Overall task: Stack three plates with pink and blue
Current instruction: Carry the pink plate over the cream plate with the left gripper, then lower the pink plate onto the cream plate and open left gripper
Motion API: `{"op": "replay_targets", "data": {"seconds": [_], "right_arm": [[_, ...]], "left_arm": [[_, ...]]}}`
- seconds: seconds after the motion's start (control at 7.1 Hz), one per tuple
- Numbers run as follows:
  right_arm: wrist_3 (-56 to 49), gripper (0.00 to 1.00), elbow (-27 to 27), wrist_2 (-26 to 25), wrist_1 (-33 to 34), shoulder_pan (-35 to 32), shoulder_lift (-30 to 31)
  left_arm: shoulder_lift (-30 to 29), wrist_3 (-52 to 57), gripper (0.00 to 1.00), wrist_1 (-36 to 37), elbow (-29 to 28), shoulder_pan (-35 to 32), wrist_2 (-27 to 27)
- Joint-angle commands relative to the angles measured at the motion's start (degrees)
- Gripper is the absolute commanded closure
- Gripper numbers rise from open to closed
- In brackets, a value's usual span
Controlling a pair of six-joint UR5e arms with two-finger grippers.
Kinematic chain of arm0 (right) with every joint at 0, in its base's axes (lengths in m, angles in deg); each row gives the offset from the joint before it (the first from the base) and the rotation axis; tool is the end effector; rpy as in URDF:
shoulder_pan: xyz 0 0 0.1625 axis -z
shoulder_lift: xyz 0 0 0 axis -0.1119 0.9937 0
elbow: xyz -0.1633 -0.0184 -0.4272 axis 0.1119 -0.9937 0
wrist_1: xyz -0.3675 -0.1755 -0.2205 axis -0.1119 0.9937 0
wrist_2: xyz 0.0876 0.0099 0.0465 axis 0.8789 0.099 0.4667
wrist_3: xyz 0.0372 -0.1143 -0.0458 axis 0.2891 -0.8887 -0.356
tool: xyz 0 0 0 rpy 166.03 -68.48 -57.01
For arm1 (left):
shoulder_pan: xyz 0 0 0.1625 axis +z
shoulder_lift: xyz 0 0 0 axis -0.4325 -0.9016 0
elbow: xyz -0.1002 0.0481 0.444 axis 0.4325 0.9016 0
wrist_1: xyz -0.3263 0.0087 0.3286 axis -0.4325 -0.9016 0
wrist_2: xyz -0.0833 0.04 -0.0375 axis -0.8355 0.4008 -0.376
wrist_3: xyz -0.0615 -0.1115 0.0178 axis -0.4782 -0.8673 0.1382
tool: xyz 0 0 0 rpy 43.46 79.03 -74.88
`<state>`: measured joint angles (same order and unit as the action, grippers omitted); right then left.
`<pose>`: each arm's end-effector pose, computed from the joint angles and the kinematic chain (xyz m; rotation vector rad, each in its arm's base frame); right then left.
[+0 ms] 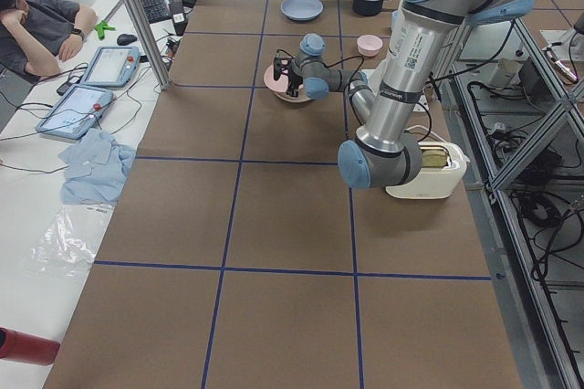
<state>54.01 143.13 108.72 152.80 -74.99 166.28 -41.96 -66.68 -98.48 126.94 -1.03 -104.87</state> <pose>-0.0313 -0.5181 0.5930 0.3451 -0.8243 -0.0428 0.5969 -0.4330 0.2647 0.2522 1.1169 -0.2174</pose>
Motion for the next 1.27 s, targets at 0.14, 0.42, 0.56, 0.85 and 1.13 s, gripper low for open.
{"op": "replay_targets", "data": {"seconds": [0.14, 0.42, 0.56, 0.85, 1.13], "right_arm": [[0.0, 0.00, 0.0, 0.0, 0.1, 0.0, 0.0], [0.0, 0.00, 0.0, 0.0, 0.1, 0.0, 0.1], [0.0, 0.00, 0.0, 0.0, 0.1, 0.0, 0.0], [0.0, 0.00, 0.0, 0.0, 0.1, 0.0, 0.1], [0.1, 0.00, 0.0, 0.1, 0.1, 0.0, 0.1]], "left_arm": [[0.5, 0.3, 1.00, -0.1, 0.4, 1.1, 1.4], [0.6, 0.4, 1.00, 0.0, 0.4, 2.2, 2.1], [0.7, 0.4, 1.00, 0.0, 0.4, 2.8, 2.4], [0.7, 0.4, 0.00, 0.0, 0.7, 2.8, 3.0], [4.0, 5.5, 0.00, 0.5, 5.9, 2.3, 2.4]]}}
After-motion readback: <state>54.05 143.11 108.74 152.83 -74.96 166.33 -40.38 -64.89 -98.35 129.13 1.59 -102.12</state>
